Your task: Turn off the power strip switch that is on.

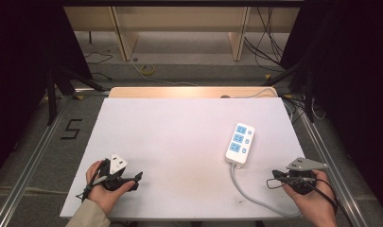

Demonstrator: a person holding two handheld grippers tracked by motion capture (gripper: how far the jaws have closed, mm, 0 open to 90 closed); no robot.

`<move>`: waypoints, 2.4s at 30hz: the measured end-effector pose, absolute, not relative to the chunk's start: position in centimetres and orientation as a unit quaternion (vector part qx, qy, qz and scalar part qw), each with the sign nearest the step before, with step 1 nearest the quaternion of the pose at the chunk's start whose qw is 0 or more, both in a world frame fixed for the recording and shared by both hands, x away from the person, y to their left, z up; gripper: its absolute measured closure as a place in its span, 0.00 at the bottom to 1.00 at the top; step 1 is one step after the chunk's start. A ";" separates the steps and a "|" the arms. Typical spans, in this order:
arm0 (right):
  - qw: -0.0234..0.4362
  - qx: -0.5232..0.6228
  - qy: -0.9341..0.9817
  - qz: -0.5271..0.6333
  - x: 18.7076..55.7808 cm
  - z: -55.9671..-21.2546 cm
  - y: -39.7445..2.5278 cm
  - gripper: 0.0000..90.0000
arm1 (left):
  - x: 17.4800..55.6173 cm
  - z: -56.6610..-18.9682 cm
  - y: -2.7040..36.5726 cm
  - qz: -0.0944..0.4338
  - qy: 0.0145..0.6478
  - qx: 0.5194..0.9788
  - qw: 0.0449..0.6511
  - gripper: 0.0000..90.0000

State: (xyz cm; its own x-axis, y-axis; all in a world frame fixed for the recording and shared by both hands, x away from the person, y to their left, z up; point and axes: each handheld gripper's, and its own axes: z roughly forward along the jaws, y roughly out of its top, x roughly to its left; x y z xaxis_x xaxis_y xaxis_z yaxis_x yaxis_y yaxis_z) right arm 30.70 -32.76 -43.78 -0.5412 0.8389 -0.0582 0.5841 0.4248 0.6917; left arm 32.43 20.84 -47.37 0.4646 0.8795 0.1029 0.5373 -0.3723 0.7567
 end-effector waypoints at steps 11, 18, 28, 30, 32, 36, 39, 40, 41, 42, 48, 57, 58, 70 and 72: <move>0.199 0.436 0.822 0.307 31.4 -43.6 -32.4 1.00 | 32.4 -47.3 20.8 0.257 0.448 0.788 0.333 0.17; 0.198 0.436 0.823 0.304 32.1 -43.4 -32.1 1.00 | 32.4 -47.3 20.8 0.257 0.447 0.790 0.332 0.17; 0.198 0.437 0.823 0.302 32.9 -43.1 -31.9 1.00 | 32.4 -47.4 20.7 0.257 0.447 0.790 0.331 0.17; 0.199 0.438 0.823 0.302 33.1 -43.0 -31.8 1.00 | 32.4 -47.4 20.7 0.257 0.447 0.790 0.331 0.17; 0.200 0.438 0.823 0.302 33.2 -43.0 -31.8 1.00 | 32.4 -47.4 20.7 0.257 0.448 0.789 0.332 0.17; 0.200 0.439 0.823 0.300 33.5 -42.9 -31.8 1.00 | 32.4 -47.4 20.7 0.256 0.448 0.790 0.331 0.17; 0.199 0.441 0.822 0.300 33.8 -42.8 -31.8 1.00 | 32.4 -47.4 20.7 0.257 0.448 0.790 0.331 0.17; 0.200 0.440 0.823 0.300 33.8 -42.8 -31.8 1.00 | 32.4 -47.4 20.7 0.257 0.448 0.789 0.332 0.17; 0.201 0.440 0.823 0.299 33.9 -42.8 -31.7 1.00 | 32.4 -47.4 20.7 0.257 0.447 0.790 0.331 0.17; 0.201 0.440 0.823 0.299 34.0 -42.8 -31.7 1.00 | 32.4 -47.4 20.7 0.257 0.449 0.789 0.333 0.17; 0.200 0.441 0.822 0.298 34.4 -42.6 -31.6 1.00 | 32.4 -47.4 20.6 0.258 0.447 0.791 0.330 0.17; 0.199 0.444 0.823 0.294 35.0 -42.7 -31.6 1.00 | 32.4 -47.4 20.6 0.258 0.447 0.791 0.330 0.17; 0.198 0.445 0.822 0.294 35.1 -42.6 -31.6 1.00 | 32.4 -47.4 20.6 0.258 0.447 0.791 0.330 0.17; 0.197 0.448 0.823 0.290 35.9 -42.6 -31.5 1.00 | 32.4 -47.4 20.6 0.259 0.447 0.790 0.330 0.17; 0.197 0.448 0.823 0.288 36.1 -42.6 -31.5 1.00 | 32.4 -47.4 20.6 0.259 0.447 0.790 0.330 0.17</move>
State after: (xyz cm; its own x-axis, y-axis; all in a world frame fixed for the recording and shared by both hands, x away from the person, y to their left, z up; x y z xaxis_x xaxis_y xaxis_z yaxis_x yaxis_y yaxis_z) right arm 36.12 -31.52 -42.55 -0.5211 0.8510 -0.0653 0.6245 0.4323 0.6504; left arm 32.38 20.58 -47.45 0.4656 0.8776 0.1137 0.5365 -0.3821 0.7524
